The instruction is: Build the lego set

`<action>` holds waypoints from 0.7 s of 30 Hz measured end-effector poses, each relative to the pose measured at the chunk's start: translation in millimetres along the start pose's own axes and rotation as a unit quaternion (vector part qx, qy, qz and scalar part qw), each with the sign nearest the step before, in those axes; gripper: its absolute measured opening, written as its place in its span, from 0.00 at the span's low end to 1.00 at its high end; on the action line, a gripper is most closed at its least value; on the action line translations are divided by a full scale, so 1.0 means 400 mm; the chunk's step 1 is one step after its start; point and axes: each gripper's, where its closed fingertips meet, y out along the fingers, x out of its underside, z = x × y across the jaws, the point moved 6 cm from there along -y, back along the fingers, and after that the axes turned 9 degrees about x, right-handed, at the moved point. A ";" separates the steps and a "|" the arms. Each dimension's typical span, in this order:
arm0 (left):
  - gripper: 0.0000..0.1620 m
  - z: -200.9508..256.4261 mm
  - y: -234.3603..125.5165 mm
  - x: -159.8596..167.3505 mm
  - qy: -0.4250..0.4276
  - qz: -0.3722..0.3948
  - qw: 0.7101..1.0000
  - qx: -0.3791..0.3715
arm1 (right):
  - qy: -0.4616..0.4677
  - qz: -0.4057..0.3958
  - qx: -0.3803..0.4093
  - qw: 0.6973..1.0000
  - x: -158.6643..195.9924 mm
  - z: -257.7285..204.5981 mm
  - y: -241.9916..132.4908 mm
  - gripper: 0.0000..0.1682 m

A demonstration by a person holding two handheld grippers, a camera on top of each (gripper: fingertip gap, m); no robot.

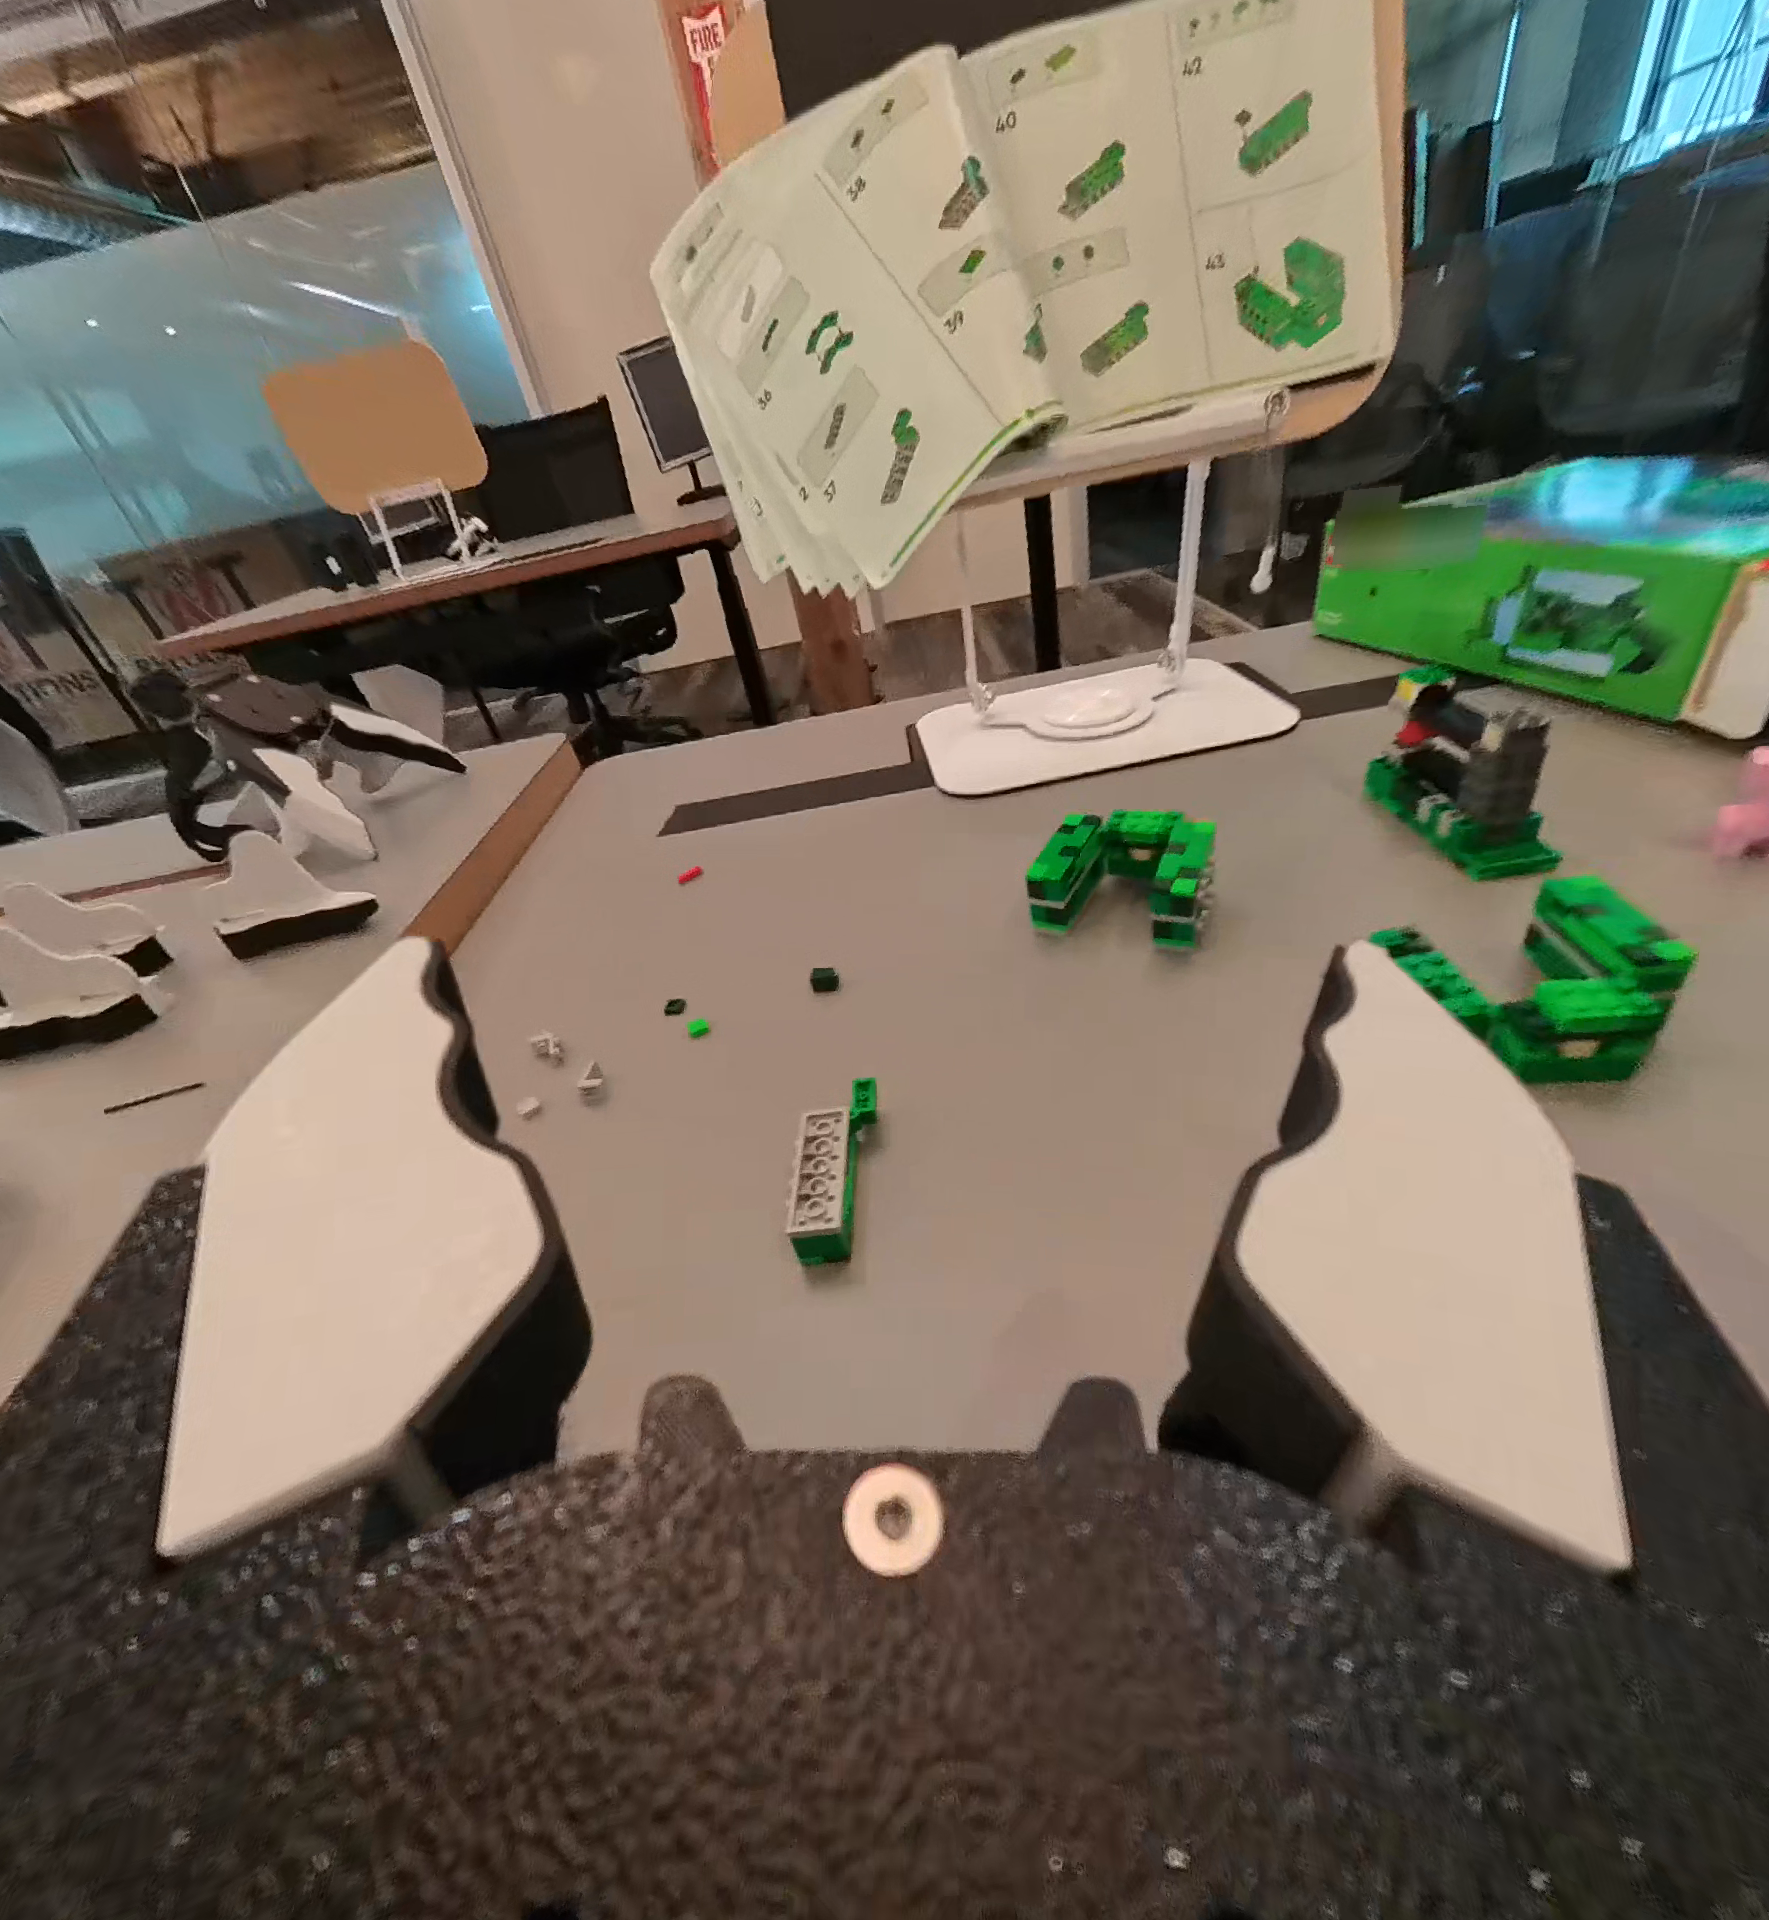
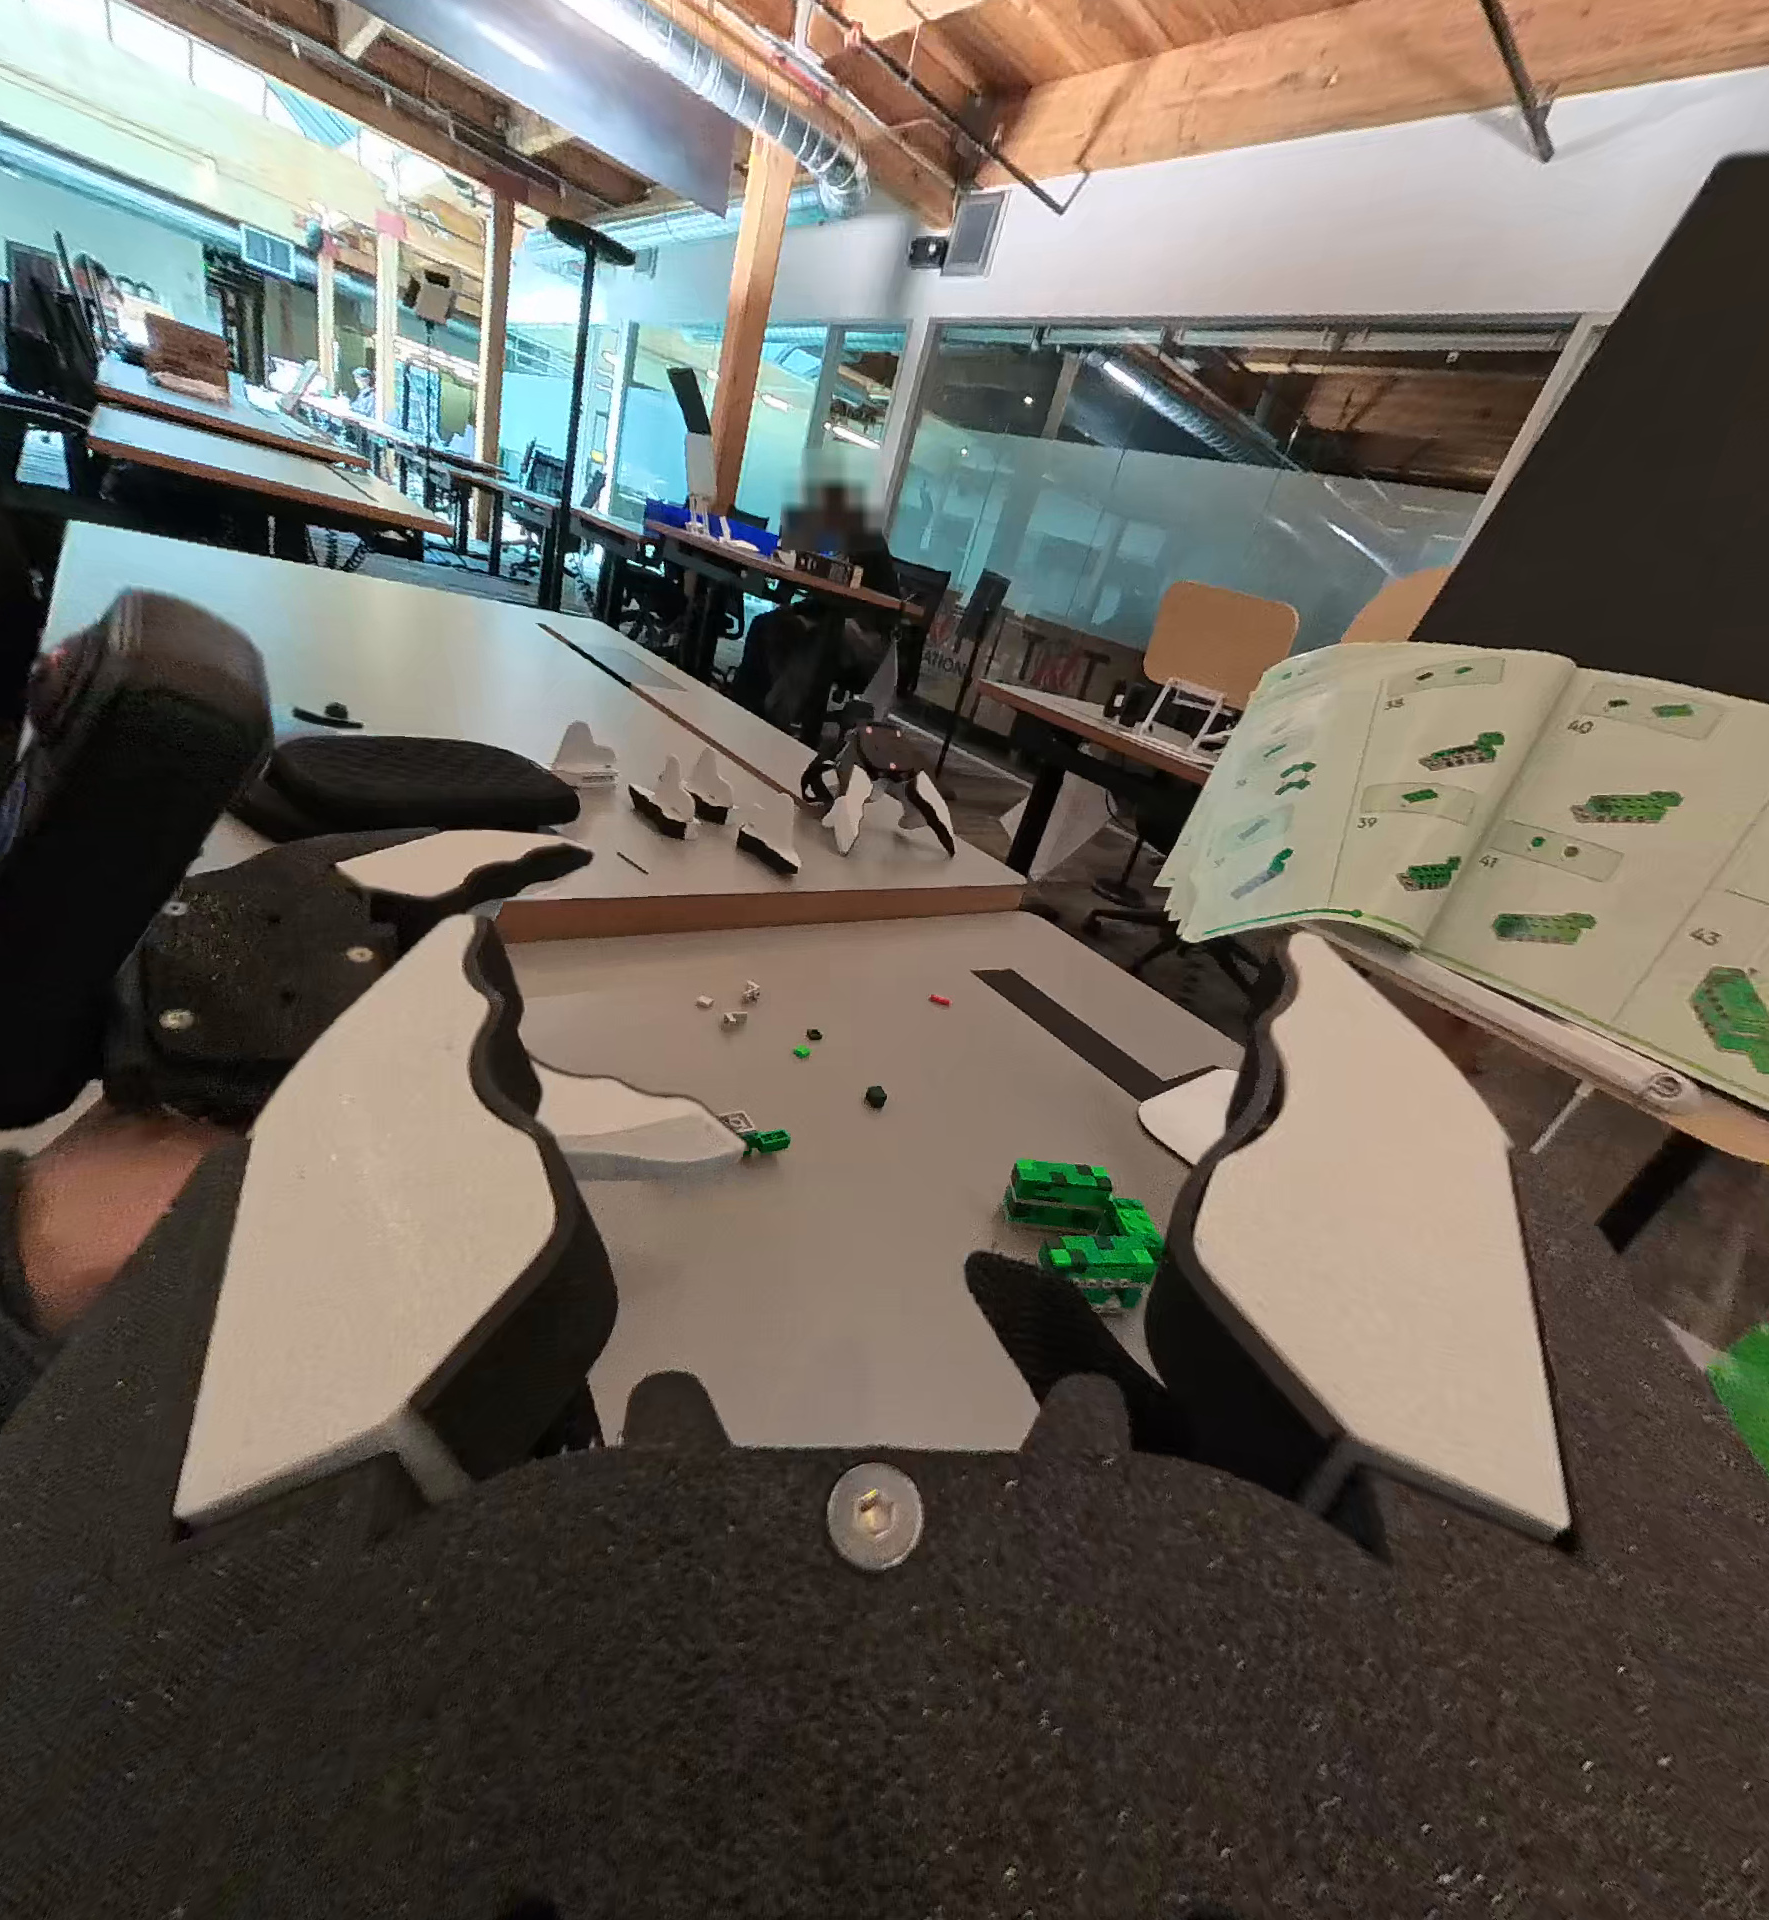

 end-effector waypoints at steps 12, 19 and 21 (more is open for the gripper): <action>0.90 0.002 -0.061 -0.086 0.013 -0.006 0.999 -0.040 | 0.042 0.010 0.004 0.999 -0.057 -0.016 -0.044 0.68; 0.90 0.003 -0.061 -0.078 0.014 -0.009 0.999 -0.044 | 0.010 -0.015 -0.048 0.999 -0.045 -0.049 -0.046 0.65; 0.90 0.007 -0.056 -0.070 0.006 -0.014 0.999 -0.038 | -0.018 -0.044 -0.067 0.997 -0.030 -0.067 -0.043 0.66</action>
